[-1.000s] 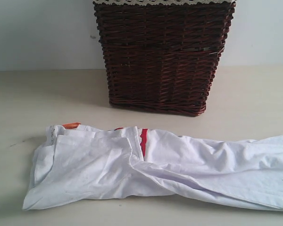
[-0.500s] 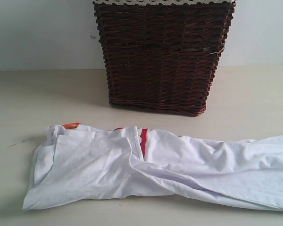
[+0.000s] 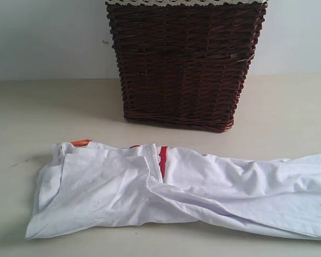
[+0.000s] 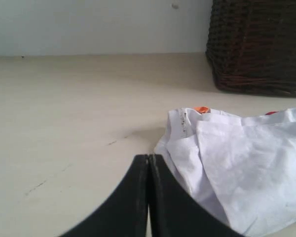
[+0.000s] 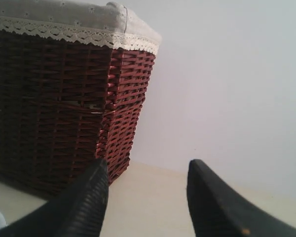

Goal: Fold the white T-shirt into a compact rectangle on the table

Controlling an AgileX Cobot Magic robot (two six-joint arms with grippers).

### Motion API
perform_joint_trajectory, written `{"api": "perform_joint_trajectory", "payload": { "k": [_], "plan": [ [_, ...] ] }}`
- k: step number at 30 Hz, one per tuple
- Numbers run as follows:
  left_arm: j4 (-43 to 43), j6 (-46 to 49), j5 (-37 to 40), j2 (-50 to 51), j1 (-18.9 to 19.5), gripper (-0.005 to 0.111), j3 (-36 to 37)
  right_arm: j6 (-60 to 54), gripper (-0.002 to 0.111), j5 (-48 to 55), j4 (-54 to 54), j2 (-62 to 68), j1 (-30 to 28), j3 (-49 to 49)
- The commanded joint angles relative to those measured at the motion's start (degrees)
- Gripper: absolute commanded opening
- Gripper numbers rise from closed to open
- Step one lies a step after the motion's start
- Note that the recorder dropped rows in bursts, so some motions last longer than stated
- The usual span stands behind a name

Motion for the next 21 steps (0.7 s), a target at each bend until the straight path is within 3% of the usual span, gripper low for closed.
{"api": "perform_joint_trajectory", "payload": {
  "k": [1, 10, 21],
  "plan": [
    [0.2, -0.3, -0.4, -0.3, 0.1, 0.000, 0.1, -0.3, 0.049, 0.9, -0.2, -0.4, -0.2, 0.3],
    [0.2, -0.3, -0.4, -0.3, 0.1, 0.000, 0.1, -0.3, 0.049, 1.0, -0.2, -0.4, -0.2, 0.3],
    [0.2, -0.3, -0.4, -0.3, 0.1, 0.000, 0.1, 6.6, 0.049, 18.1, 0.2, -0.4, -0.2, 0.3]
  ]
}}
